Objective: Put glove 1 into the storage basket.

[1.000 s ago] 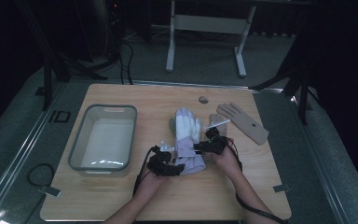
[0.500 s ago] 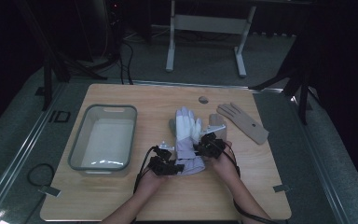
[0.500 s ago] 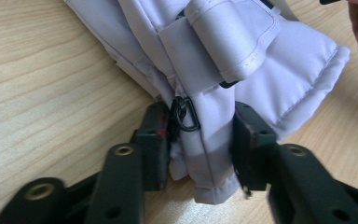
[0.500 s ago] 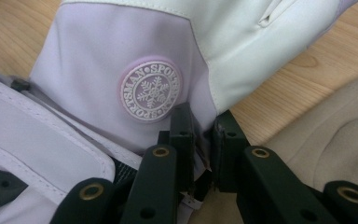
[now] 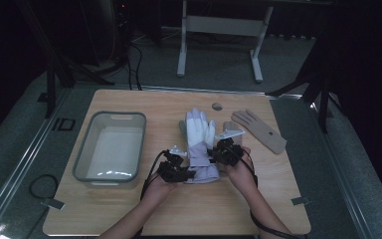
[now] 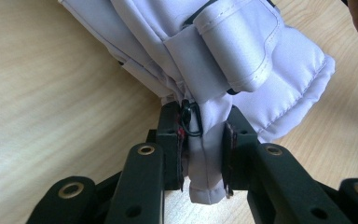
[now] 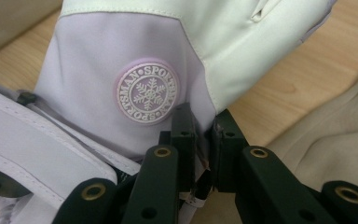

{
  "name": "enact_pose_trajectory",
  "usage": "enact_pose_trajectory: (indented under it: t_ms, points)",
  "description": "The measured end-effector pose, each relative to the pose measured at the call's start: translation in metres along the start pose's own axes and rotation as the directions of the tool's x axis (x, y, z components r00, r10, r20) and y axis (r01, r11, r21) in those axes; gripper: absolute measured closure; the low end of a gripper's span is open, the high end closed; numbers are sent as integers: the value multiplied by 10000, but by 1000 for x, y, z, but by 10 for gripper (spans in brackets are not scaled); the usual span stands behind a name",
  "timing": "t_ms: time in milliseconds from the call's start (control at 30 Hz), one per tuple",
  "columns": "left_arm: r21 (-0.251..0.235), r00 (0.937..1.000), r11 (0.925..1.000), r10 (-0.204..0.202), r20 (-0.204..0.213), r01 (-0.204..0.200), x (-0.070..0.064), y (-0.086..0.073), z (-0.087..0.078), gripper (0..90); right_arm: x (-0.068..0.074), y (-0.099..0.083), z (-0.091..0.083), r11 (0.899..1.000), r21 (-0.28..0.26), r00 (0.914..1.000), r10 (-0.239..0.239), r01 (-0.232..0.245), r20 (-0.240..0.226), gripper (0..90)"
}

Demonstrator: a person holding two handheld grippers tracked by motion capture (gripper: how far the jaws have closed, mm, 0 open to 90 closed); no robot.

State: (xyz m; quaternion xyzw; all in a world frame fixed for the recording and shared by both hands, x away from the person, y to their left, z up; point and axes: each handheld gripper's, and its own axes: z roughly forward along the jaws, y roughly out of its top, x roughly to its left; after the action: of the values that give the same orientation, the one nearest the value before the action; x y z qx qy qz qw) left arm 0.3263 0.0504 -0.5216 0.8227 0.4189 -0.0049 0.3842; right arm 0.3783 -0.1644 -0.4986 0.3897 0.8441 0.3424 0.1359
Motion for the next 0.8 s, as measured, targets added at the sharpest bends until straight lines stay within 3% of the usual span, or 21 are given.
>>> enact_pose_trajectory:
  t_ms: [300, 800]
  points:
    - [23, 9992, 9992, 395, -70, -395, 3, 12, -27, 735, 10, 20, -14, 9992, -386, 10000, -47, 45, -48, 818]
    - [140, 9980, 9981, 611, -190, -608, 16, 17, -69, 736, 35, 50, -21, 9966, -779, 9992, -287, 264, -285, 818]
